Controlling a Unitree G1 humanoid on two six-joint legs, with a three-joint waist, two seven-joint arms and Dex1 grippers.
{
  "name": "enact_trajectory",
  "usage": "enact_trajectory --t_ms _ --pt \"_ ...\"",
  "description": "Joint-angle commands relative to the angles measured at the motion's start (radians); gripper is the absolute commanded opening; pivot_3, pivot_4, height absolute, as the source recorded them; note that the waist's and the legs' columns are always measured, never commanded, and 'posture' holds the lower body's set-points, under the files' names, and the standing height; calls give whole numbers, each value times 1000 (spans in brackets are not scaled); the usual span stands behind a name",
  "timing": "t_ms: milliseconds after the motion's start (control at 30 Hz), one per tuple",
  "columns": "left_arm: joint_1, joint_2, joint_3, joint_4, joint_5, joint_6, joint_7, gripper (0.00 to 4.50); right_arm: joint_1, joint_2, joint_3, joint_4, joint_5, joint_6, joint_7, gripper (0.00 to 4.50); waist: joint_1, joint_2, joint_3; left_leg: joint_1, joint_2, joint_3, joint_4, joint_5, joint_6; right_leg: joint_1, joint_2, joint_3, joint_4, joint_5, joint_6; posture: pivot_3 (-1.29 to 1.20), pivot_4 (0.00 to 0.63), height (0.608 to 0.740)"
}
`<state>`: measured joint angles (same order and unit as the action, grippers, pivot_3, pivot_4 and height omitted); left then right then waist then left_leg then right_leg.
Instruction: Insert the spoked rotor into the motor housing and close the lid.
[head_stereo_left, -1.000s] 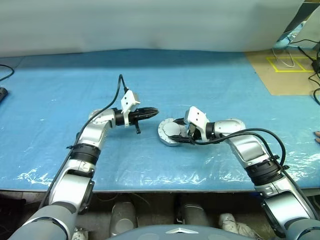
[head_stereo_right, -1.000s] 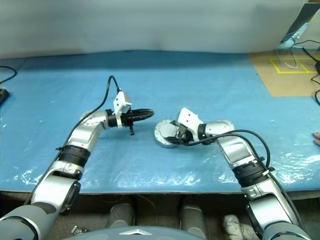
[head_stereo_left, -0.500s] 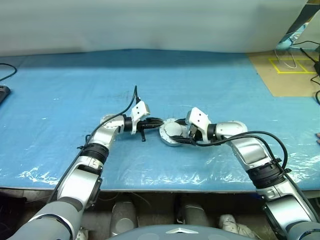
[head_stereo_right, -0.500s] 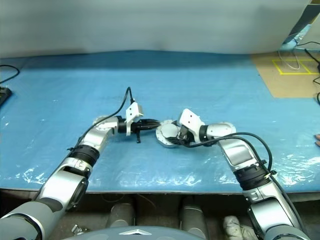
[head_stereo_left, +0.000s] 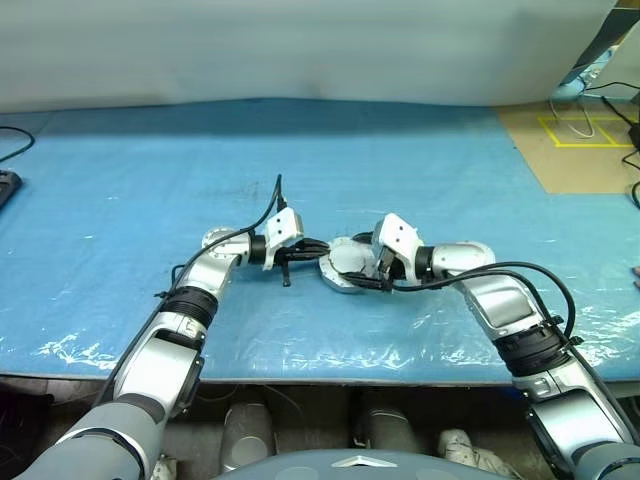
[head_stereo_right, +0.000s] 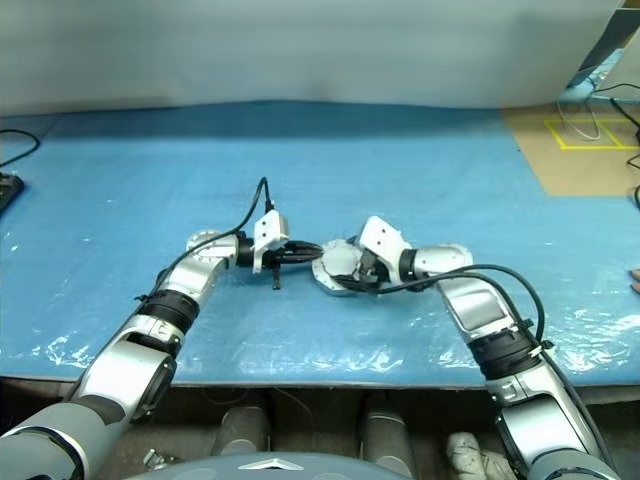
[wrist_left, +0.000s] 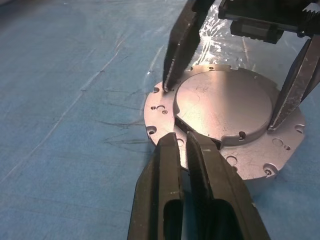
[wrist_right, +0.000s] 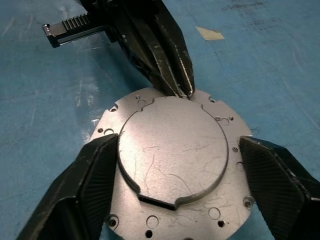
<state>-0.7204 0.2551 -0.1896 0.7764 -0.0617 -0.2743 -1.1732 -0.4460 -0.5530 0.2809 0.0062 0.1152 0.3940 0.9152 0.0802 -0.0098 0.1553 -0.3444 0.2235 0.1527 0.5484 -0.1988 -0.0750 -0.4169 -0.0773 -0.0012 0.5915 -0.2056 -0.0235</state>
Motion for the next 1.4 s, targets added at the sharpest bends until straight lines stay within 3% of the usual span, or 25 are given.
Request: enact_trajectory --t_ms 33,567,967,1400 --pt "3 -10 -36 14 29 -7 -16 367 9 11 -28 35 19 86 -15 4462 0 0 0 0 0 0 0 0 0 0 0 0 0 0 0 0 150 740" --pt "11 -2 -40 14 35 -14 -21 367 42 33 -261 -292 325 340 -58 4462 16 0 0 -4 1 0 -2 0 0 -5 1 -1 -1 0 0 0 150 740" --pt "37 18 -42 -28 33 -9 -24 367 174 163 -742 -183 741 888 -312 4462 20 0 0 -5 0 0 -3 0 -1 -5 1 -1 -3 0 0 0 150 740" --pt "23 26 -43 -20 39 -14 -18 367 231 316 -714 -65 774 894 -413 4462 17 2 0 -4 0 0 -3 0 -1 -5 0 -2 -3 0 0 0 150 740"
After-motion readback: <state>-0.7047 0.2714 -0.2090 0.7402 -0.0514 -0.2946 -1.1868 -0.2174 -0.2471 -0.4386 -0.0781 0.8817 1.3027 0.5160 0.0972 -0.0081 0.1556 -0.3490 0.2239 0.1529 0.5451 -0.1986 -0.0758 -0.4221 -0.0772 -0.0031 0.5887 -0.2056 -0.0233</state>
